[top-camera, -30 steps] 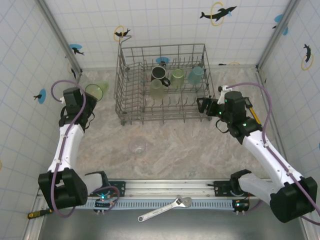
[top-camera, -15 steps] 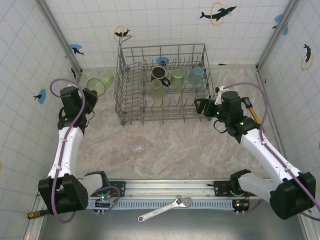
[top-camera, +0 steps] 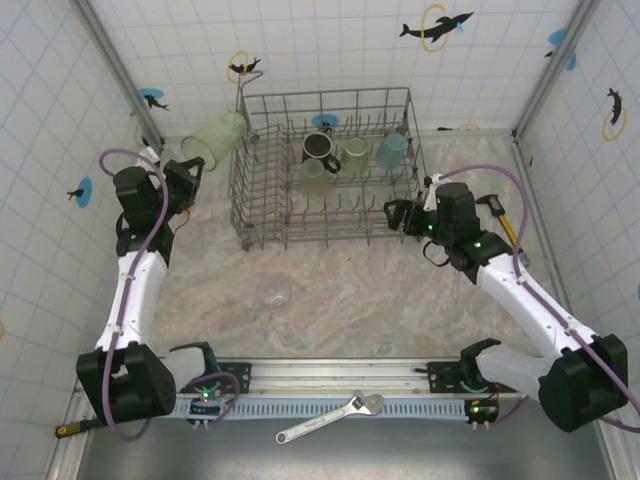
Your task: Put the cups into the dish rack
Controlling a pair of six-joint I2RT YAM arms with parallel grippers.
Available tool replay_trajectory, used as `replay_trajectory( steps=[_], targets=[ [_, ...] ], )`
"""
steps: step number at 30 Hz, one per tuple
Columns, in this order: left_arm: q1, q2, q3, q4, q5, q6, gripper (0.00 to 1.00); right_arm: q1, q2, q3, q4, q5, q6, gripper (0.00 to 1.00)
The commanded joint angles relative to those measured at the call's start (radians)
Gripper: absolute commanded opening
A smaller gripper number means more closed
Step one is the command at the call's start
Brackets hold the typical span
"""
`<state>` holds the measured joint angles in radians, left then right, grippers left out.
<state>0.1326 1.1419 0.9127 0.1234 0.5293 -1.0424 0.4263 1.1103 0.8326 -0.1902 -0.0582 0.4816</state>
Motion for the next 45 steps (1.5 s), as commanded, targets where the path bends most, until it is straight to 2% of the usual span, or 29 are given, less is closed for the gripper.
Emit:
replay_trajectory(
  steps=[1,8,18,30,45],
  targets=[
    [-0.009,0.022,-0.004,0.143,0.115,-0.080,0.00,0.001,0.008,0.031,0.052,-0.023,-0.005,1.00],
    [-0.102,0.062,0.023,0.159,0.151,-0.075,0.00,-0.049,0.024,0.026,0.125,-0.150,0.038,1.00],
    [-0.250,0.126,0.055,0.176,0.155,-0.064,0.00,-0.077,0.025,0.033,0.161,-0.205,0.084,1.00],
    [-0.382,0.208,0.096,0.206,0.168,-0.080,0.00,-0.096,0.039,0.004,0.378,-0.381,0.193,1.00],
    [-0.499,0.348,0.109,0.350,0.211,-0.187,0.00,-0.111,0.207,0.084,0.673,-0.540,0.419,1.00]
  ],
)
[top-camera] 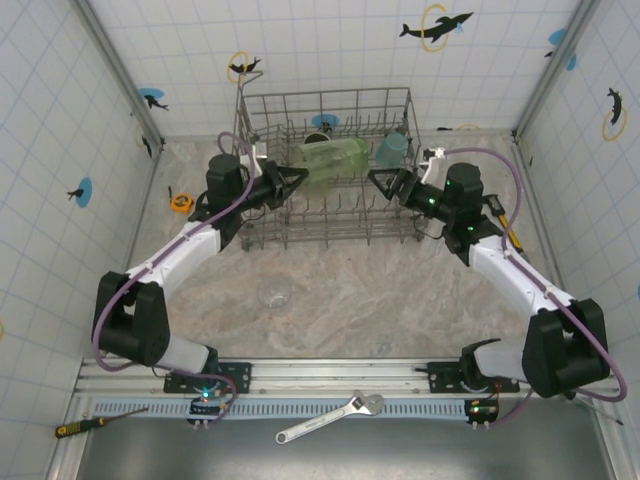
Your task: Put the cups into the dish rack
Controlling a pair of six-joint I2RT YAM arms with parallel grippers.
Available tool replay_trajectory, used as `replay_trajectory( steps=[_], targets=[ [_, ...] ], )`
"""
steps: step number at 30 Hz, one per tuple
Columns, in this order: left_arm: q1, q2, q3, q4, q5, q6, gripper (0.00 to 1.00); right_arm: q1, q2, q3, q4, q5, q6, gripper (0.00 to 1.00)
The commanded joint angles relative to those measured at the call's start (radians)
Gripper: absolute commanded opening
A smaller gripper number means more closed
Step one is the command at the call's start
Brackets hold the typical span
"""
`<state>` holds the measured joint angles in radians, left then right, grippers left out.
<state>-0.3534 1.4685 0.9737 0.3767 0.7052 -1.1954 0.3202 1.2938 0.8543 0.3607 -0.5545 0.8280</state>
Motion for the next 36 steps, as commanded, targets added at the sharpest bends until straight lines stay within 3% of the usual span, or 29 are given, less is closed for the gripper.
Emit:
replay_trajectory(
  steps=[1,11,20,28,30,36],
  targets=[
    [-0.019,0.034,0.051,0.109,0.040,-0.041,0.00,-0.006,0.035,0.070,0.141,-0.057,0.091,1.00],
    [-0.048,0.133,0.055,0.276,0.076,-0.125,0.00,-0.008,0.136,0.129,0.187,-0.061,0.251,1.00],
    [-0.063,0.167,0.066,0.307,0.079,-0.135,0.00,-0.003,0.199,0.157,0.218,0.001,0.385,0.99],
    [-0.064,0.199,0.087,0.309,0.079,-0.122,0.00,0.015,0.259,0.241,0.220,0.074,0.484,0.92],
    [-0.102,0.212,0.095,0.310,0.080,-0.121,0.00,0.027,0.273,0.244,0.244,0.086,0.519,0.91],
    [-0.113,0.239,0.114,0.314,0.093,-0.119,0.00,0.051,0.290,0.251,0.237,0.113,0.554,0.78]
  ],
)
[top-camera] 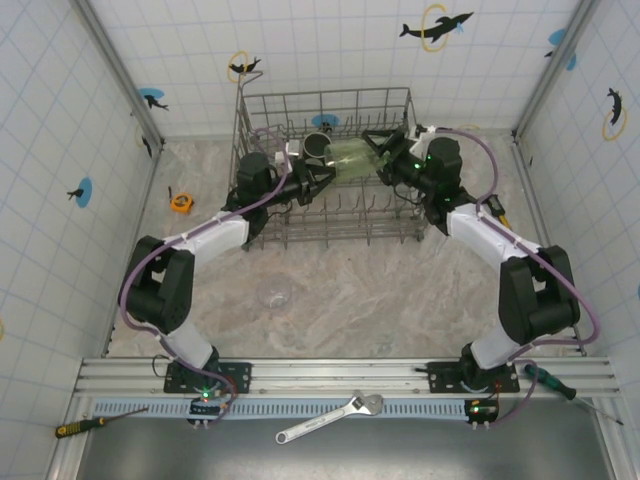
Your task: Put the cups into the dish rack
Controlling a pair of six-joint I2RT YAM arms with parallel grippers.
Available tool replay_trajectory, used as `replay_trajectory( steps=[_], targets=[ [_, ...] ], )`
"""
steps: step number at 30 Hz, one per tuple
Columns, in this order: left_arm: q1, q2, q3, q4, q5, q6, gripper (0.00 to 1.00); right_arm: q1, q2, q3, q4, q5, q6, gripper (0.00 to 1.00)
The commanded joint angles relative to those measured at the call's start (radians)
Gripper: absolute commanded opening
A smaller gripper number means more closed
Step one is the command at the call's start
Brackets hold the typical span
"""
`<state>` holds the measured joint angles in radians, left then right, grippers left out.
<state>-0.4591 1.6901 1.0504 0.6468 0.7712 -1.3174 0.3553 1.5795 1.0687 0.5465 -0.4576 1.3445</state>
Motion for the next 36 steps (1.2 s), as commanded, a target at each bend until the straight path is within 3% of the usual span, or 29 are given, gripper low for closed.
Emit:
replay_trajectory(
  steps=[1,4,8,13,17,20,30,33,36],
  targets=[
    [-0.007,0.018,0.039,0.044,0.027,0.004,0.00,0.016,0.000,0.030,0.057,0.022,0.040,0.72],
    [-0.007,0.017,0.042,0.033,0.028,0.013,0.00,0.016,-0.021,0.013,0.053,0.048,0.029,0.59],
    [-0.007,0.007,0.051,-0.004,0.018,0.043,0.19,0.008,-0.046,0.015,0.021,0.065,-0.013,0.51],
    [-0.006,-0.029,0.094,-0.145,-0.035,0.136,0.61,-0.013,-0.068,0.035,-0.016,0.100,-0.073,0.46],
    [-0.005,-0.054,0.140,-0.251,-0.116,0.208,0.84,-0.025,-0.082,0.042,-0.040,0.118,-0.119,0.45],
    [0.000,-0.078,0.163,-0.296,-0.146,0.249,0.95,-0.035,-0.093,0.047,-0.056,0.128,-0.145,0.45],
    [0.024,-0.185,0.271,-0.585,-0.365,0.459,0.97,-0.036,-0.113,0.122,-0.217,0.233,-0.353,0.42],
    [0.089,-0.218,0.293,-0.673,-0.423,0.512,0.97,-0.027,-0.111,0.149,-0.278,0.275,-0.423,0.42],
    [0.117,-0.260,0.312,-0.787,-0.569,0.611,0.97,-0.011,-0.103,0.180,-0.340,0.315,-0.480,0.42]
  ],
)
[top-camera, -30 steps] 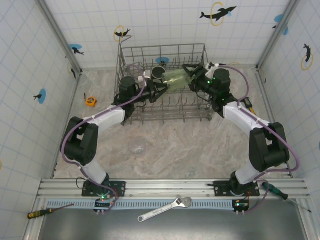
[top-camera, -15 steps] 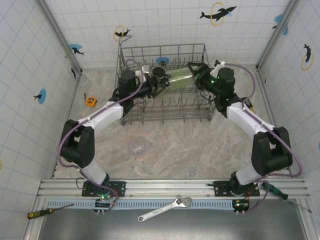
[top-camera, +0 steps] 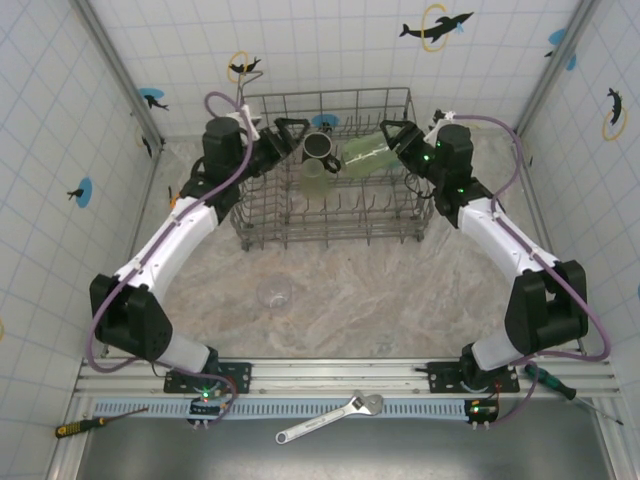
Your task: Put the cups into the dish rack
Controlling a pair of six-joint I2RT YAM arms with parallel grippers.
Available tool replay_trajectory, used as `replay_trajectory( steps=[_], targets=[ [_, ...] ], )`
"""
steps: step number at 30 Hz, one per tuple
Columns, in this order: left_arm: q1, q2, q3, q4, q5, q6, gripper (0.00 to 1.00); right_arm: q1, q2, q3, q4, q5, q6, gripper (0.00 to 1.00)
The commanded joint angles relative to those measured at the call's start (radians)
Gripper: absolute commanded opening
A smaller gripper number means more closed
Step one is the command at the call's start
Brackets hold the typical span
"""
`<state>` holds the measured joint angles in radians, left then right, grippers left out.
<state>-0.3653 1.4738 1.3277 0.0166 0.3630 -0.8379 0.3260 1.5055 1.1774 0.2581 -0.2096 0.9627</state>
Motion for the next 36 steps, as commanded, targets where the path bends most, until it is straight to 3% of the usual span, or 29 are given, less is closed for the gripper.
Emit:
replay_trajectory(
  steps=[1,5,12,19,29,32,36],
  targets=[
    [0.026,-0.060,0.040,-0.198,-0.237,0.169,0.98,0.028,-0.026,0.081,-0.067,0.089,-0.123,0.42],
    [0.061,-0.113,0.020,-0.273,-0.401,0.276,0.98,0.067,-0.005,0.130,-0.131,0.169,-0.220,0.42],
    [0.230,-0.187,-0.123,-0.293,-0.407,0.327,0.97,0.156,0.062,0.232,-0.256,0.377,-0.420,0.40],
    [0.248,-0.195,-0.246,-0.263,-0.539,0.438,0.98,0.192,0.187,0.357,-0.331,0.469,-0.516,0.40],
    [0.356,-0.248,-0.336,-0.244,-0.462,0.429,0.98,0.196,0.334,0.479,-0.378,0.579,-0.627,0.41],
    [0.365,-0.254,-0.343,-0.209,-0.387,0.440,0.97,0.190,0.375,0.510,-0.370,0.584,-0.640,0.42],
    [0.392,-0.254,-0.376,-0.208,-0.397,0.442,0.98,0.183,0.427,0.549,-0.374,0.590,-0.652,0.42]
  ],
)
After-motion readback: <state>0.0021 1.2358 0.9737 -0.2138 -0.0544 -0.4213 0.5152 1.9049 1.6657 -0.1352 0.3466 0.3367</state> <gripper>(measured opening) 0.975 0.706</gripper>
